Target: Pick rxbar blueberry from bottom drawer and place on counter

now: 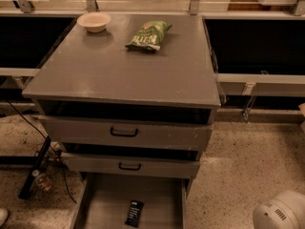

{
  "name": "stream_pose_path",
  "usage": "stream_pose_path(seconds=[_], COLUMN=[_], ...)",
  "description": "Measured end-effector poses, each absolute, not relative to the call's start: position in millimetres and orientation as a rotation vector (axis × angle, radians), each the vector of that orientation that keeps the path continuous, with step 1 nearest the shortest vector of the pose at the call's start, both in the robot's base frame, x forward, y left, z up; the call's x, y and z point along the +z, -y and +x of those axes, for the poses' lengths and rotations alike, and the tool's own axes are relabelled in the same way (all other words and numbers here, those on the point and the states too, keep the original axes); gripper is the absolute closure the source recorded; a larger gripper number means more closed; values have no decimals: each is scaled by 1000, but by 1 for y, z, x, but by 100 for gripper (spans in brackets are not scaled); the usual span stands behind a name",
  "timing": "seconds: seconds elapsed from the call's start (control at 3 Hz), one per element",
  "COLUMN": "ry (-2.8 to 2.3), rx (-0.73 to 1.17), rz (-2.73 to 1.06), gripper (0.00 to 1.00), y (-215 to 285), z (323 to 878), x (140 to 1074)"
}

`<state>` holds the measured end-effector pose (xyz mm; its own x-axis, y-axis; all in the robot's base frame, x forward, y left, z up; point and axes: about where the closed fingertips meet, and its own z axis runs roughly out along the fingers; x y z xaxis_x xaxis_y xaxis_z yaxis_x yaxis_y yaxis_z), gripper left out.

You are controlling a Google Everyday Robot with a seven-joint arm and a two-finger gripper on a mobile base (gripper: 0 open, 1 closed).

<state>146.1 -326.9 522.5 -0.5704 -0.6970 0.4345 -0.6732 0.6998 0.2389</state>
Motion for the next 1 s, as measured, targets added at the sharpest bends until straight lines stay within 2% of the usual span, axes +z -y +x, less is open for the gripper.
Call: stream_pose_path(seconds=[0.33,0.67,1.0], ry=[2447,2445,2445], rx=[-216,-271,-271], rz=[1139,1223,1224], gripper=[0,0,0], y=[296,268,268], z=[177,199,200], x=[508,505,505])
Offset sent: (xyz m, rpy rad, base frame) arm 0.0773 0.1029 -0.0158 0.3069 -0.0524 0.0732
